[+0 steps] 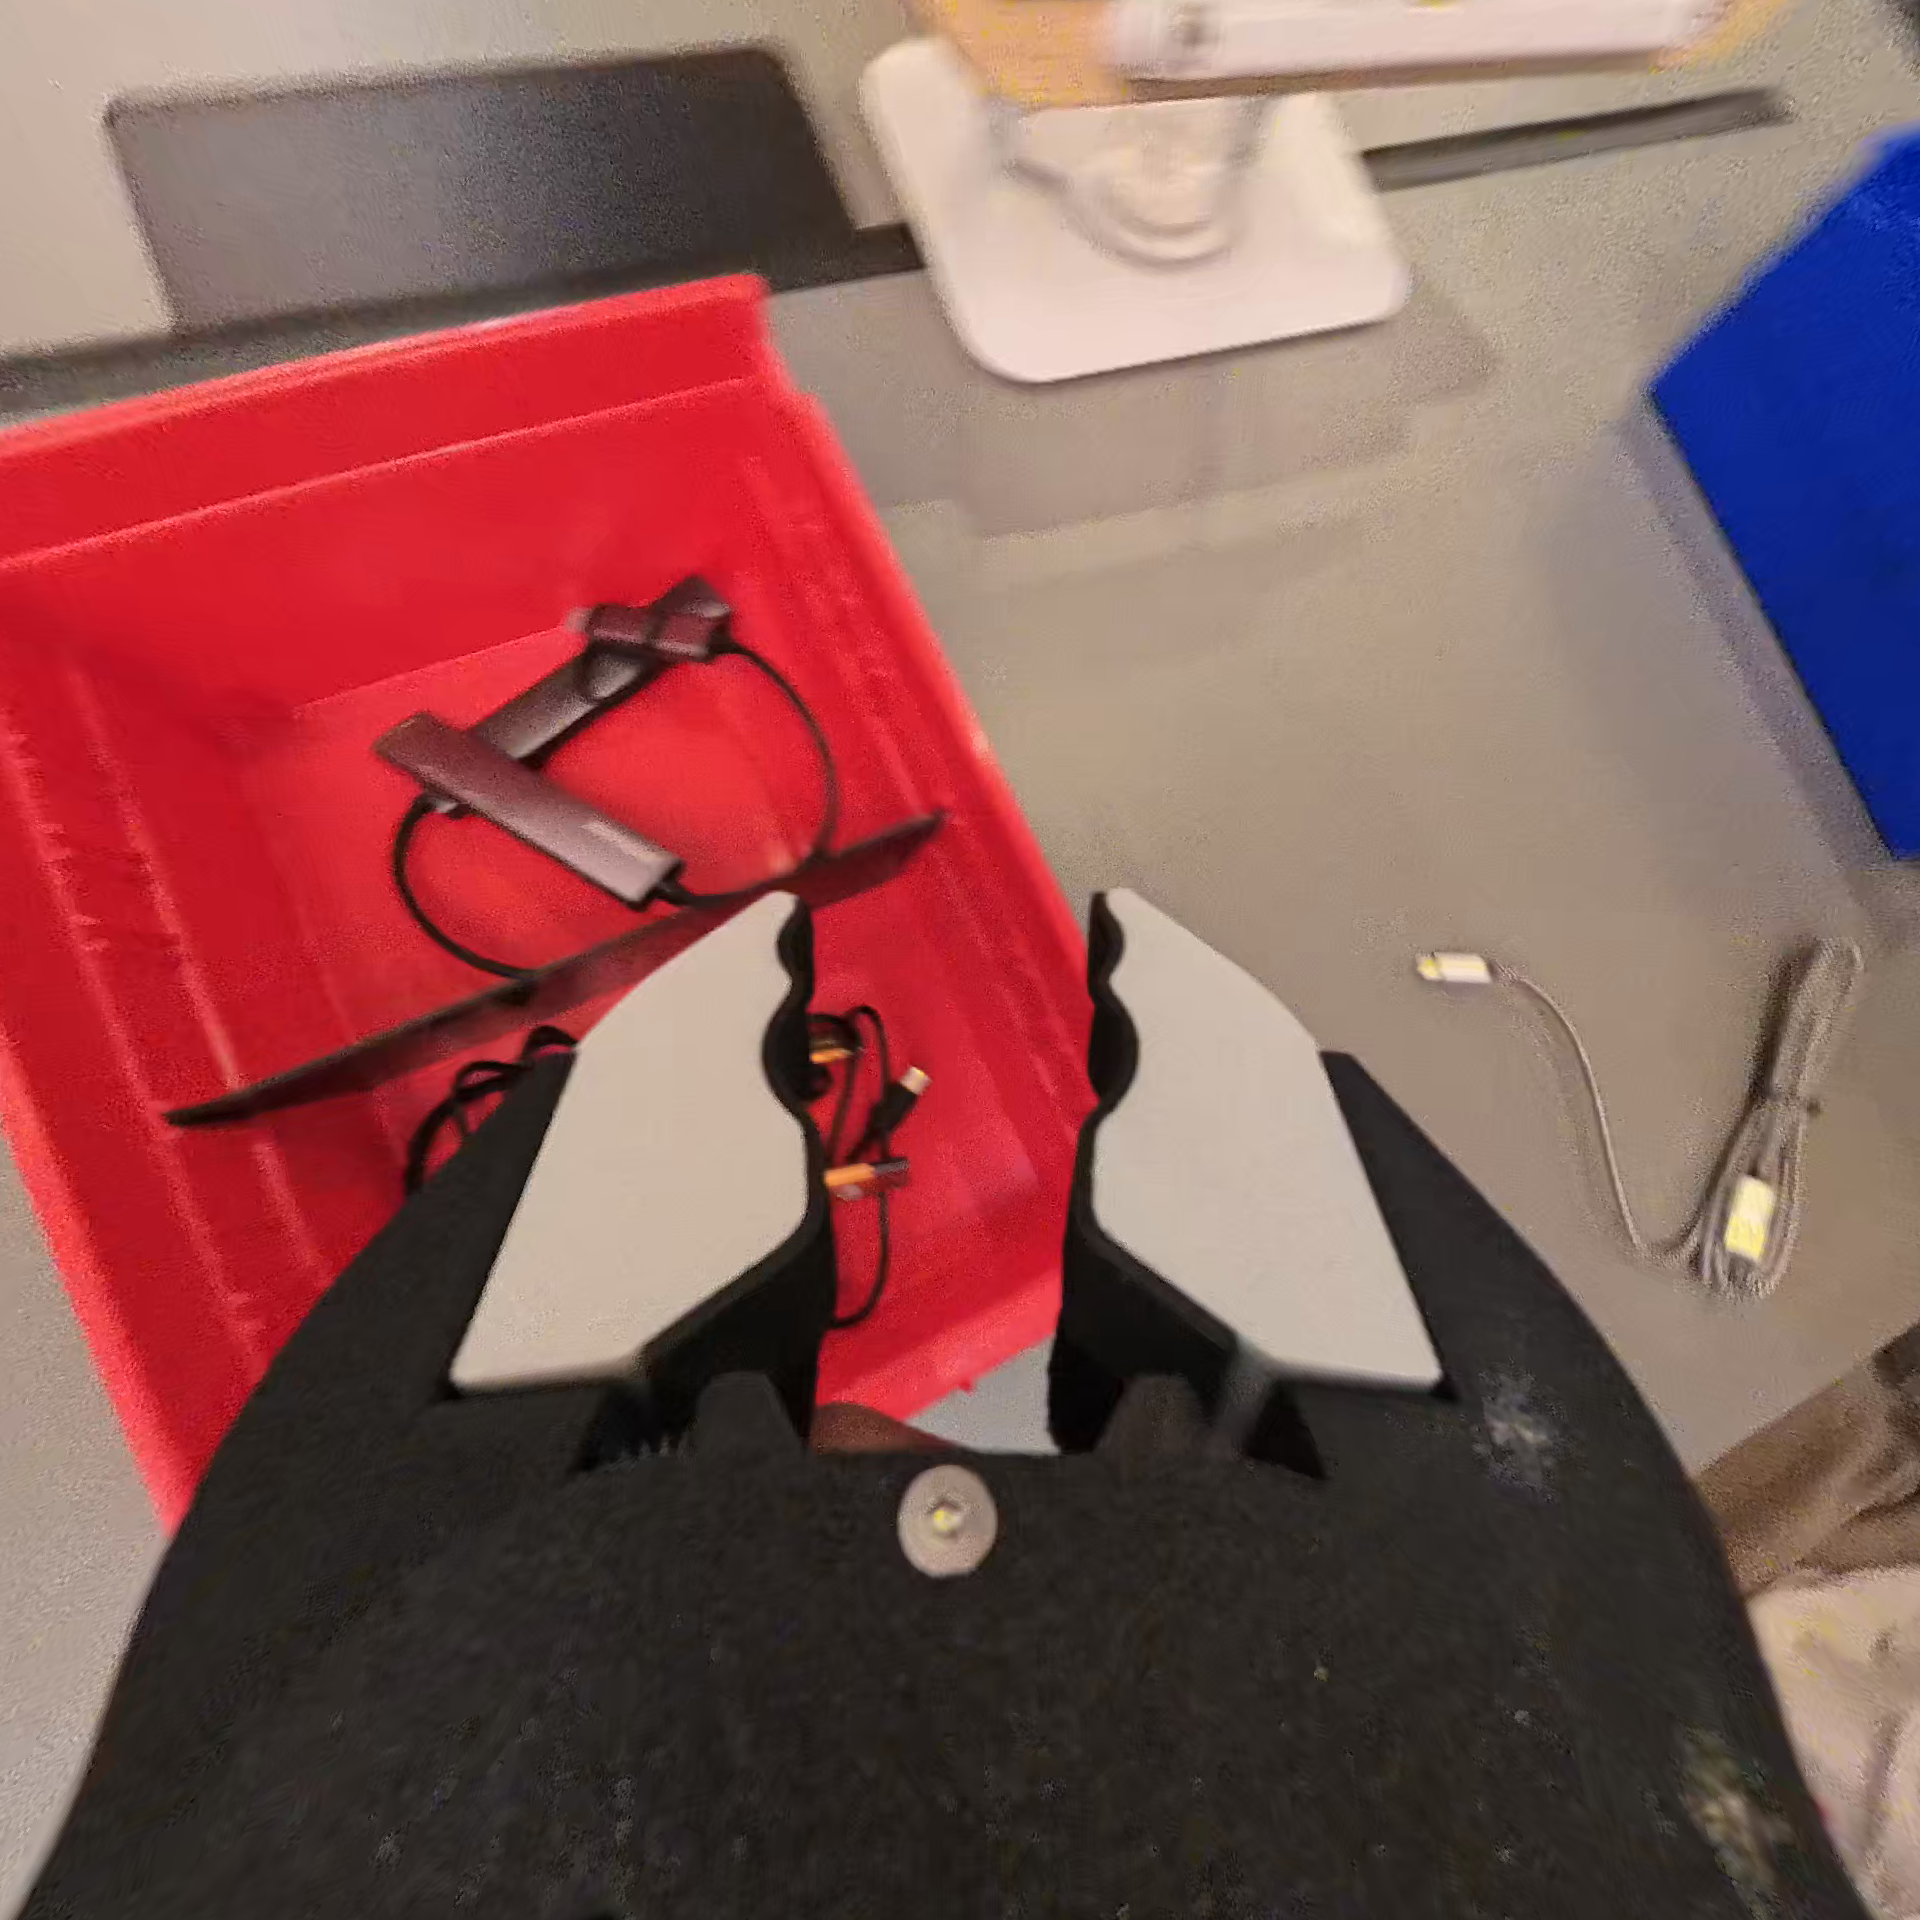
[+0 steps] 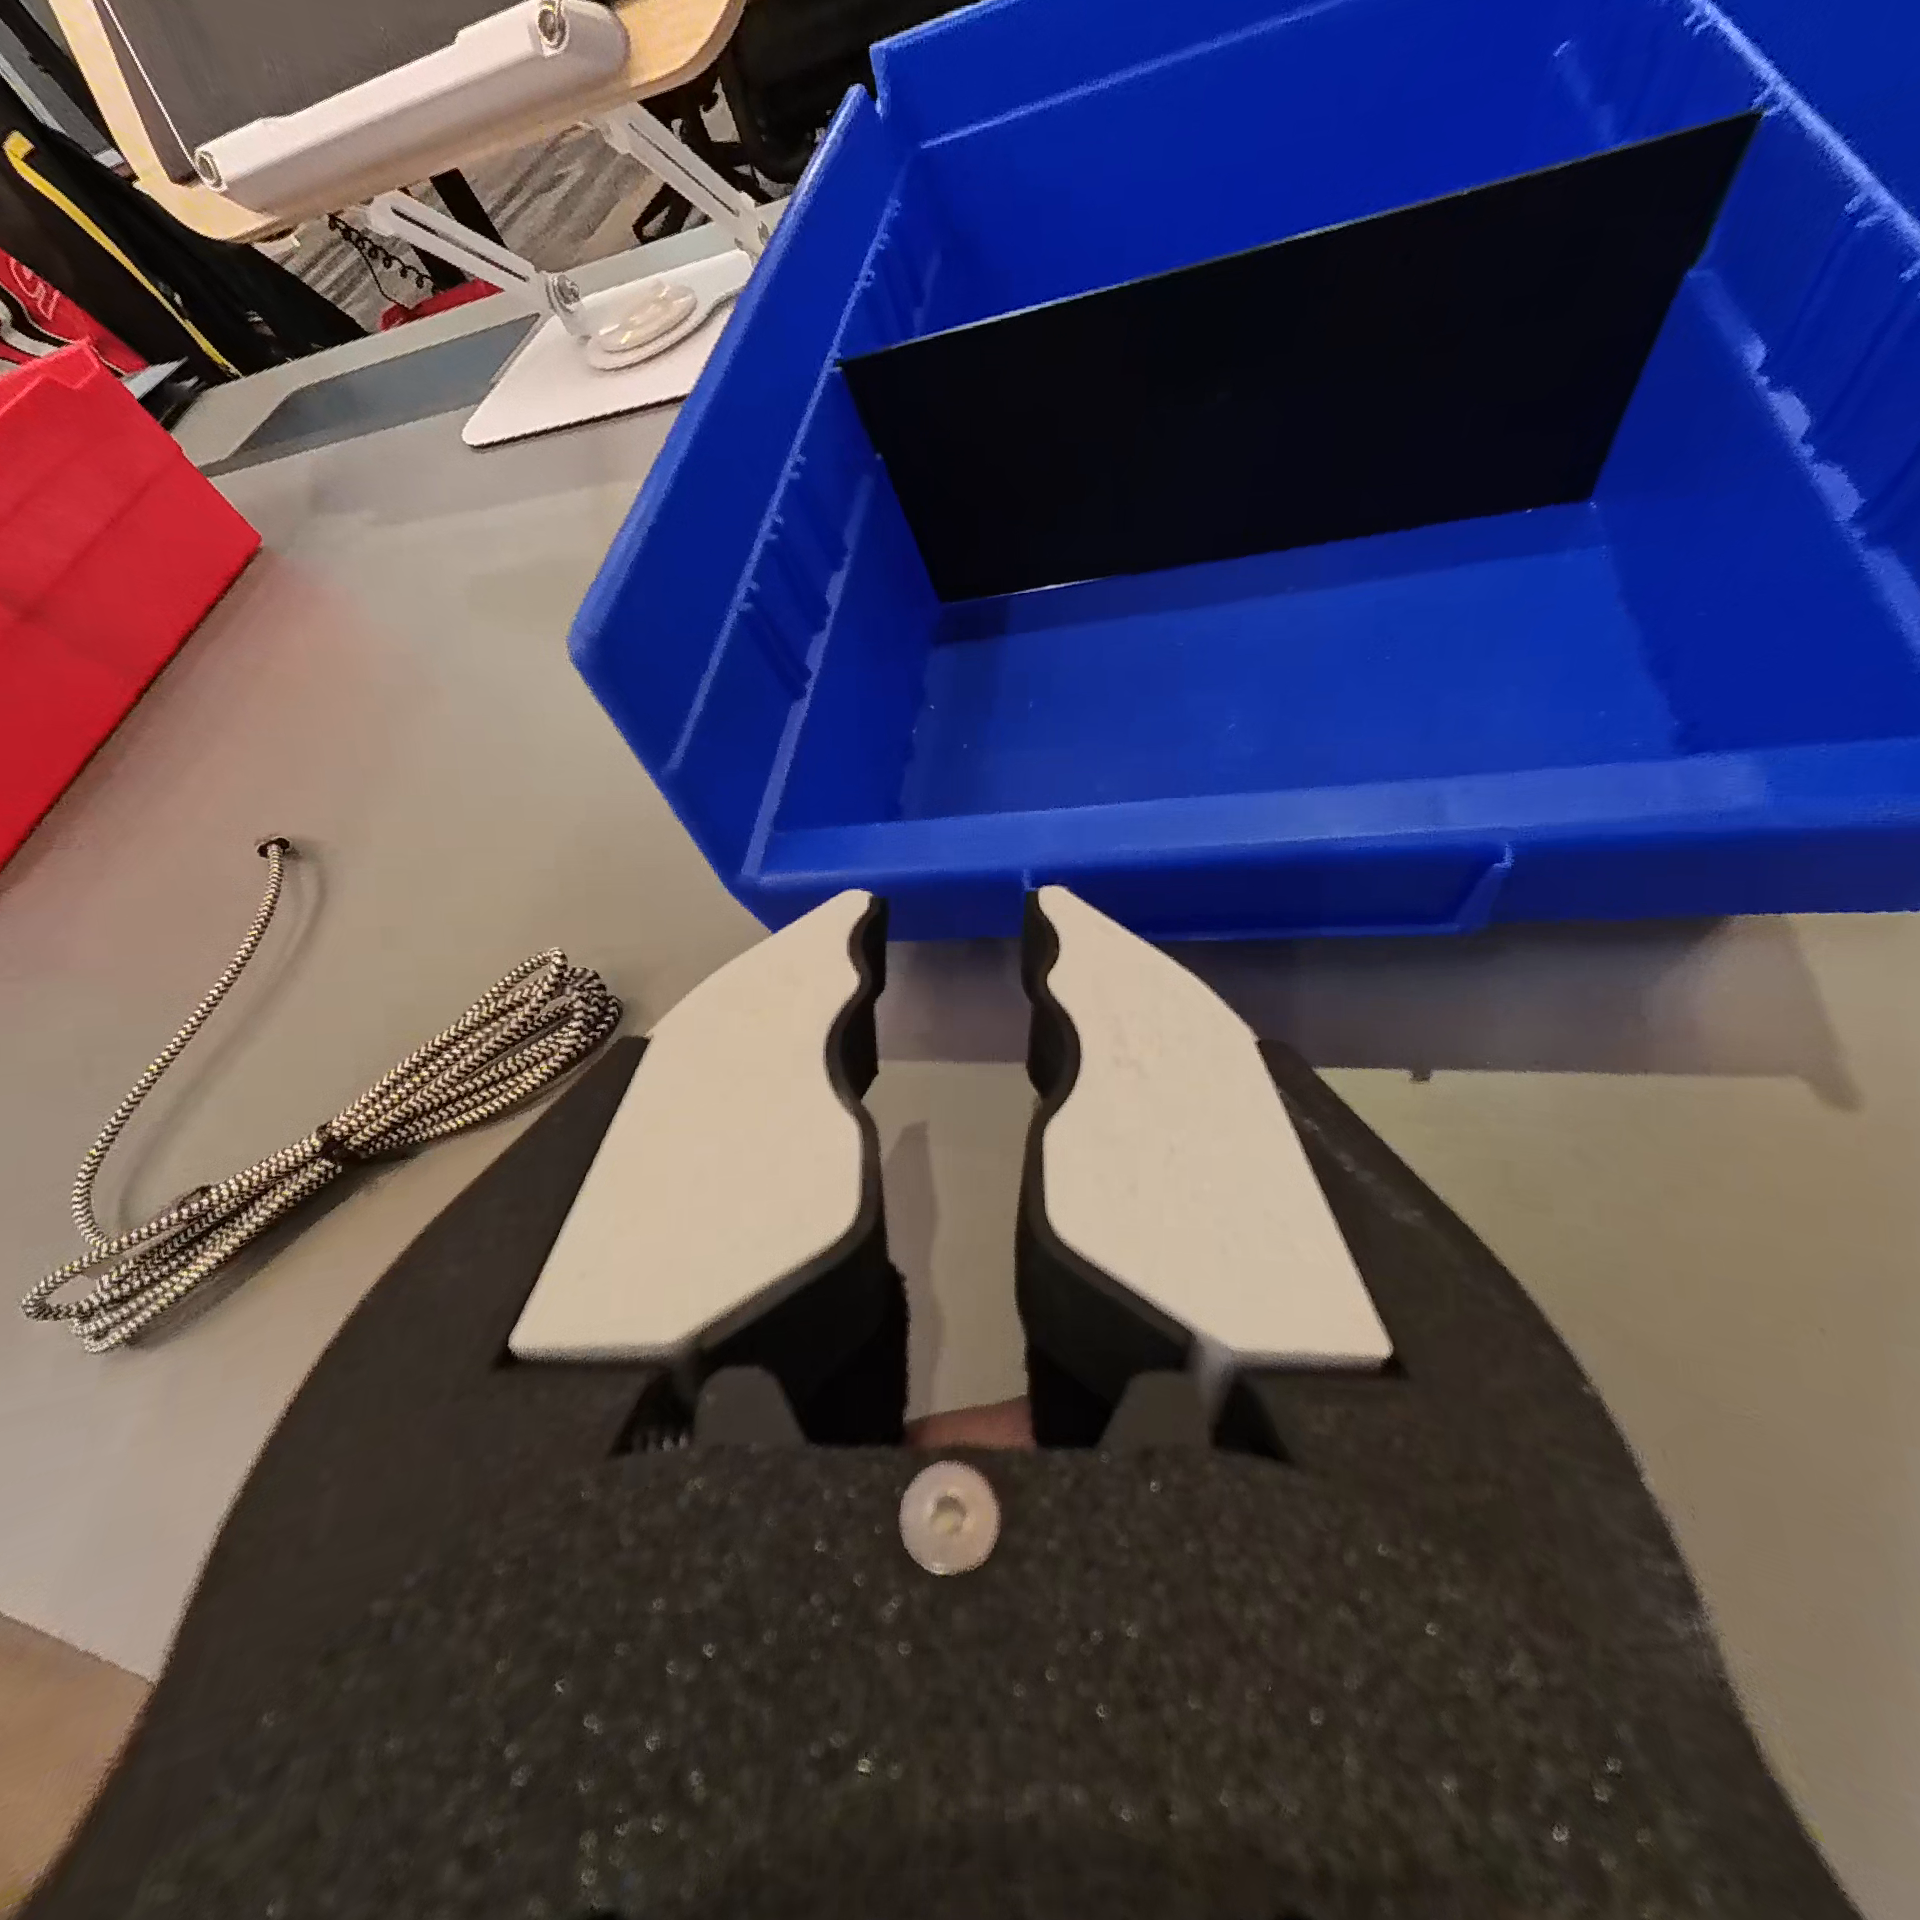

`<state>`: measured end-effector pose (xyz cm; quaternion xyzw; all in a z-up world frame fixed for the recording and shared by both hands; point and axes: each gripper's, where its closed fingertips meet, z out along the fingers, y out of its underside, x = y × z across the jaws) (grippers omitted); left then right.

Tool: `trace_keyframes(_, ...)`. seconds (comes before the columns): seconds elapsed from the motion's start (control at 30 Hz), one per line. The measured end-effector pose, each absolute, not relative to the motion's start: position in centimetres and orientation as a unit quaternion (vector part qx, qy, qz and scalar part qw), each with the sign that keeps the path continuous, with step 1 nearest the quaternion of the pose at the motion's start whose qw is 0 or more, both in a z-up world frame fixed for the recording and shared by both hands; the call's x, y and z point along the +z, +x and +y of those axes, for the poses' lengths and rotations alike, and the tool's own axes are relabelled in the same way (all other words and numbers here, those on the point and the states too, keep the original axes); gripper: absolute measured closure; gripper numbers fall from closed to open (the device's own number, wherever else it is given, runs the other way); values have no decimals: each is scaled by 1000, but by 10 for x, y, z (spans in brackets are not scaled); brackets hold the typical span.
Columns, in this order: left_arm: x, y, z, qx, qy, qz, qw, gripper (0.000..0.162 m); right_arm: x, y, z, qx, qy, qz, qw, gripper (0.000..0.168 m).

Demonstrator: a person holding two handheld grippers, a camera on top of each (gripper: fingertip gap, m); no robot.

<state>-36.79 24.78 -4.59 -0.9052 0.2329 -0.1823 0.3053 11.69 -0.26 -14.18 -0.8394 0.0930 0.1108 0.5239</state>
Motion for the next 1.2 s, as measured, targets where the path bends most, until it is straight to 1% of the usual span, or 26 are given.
trace_keyframes(0.03,-53,-374,268,-171,-918,217,285,118,-142,116,-2,111,-840,92,524,144)
trace_keyframes(0.13,-83,-403,320,-104,-957,162,218,119,-143,115,-2,112,-841,91,521,144)
trace_keyframes(0.23,-116,-423,342,-88,-984,96,121,110,-143,116,-2,116,-841,93,521,144)
trace_keyframes(0.33,-142,-438,352,-80,-994,36,70,104,-143,117,-3,127,-839,99,520,144)
trace_keyframes(0.43,-159,-431,351,-129,-991,-9,28,102,-143,116,-3,143,-835,107,521,144)
trace_keyframes(0.5,-168,-432,350,-136,-990,-29,15,102,-143,114,-3,158,-833,110,519,144)
trace_keyframes(0.57,-178,-442,346,-104,-994,-34,6,107,-143,113,-3,166,-832,112,517,144)
trace_keyframes(0.63,-181,-439,343,-118,-992,-34,6,112,-145,112,-3,168,-834,113,513,144)
trace_keyframes(0.67,-180,-435,343,-134,-990,-34,9,119,-145,113,-3,168,-834,114,512,144)
trace_keyframes(0.7,-179,-433,343,-146,-989,-30,16,133,-145,113,-3,169,-834,115,513,144)
trace_keyframes(0.83,-169,-431,344,-169,-984,5,49,134,-145,113,-3,167,-834,115,514,144)
trace_keyframes(0.97,-132,-420,350,-226,-961,67,146,137,-143,115,-4,162,-832,116,517,144)
trace_keyframes(1.1,-83,-410,344,-240,-928,139,249,140,-142,115,-3,158,-832,117,519,145)
trace_keyframes(1.2,-24,-392,329,-223,-880,223,355,141,-137,114,-3,149,-828,111,529,146)
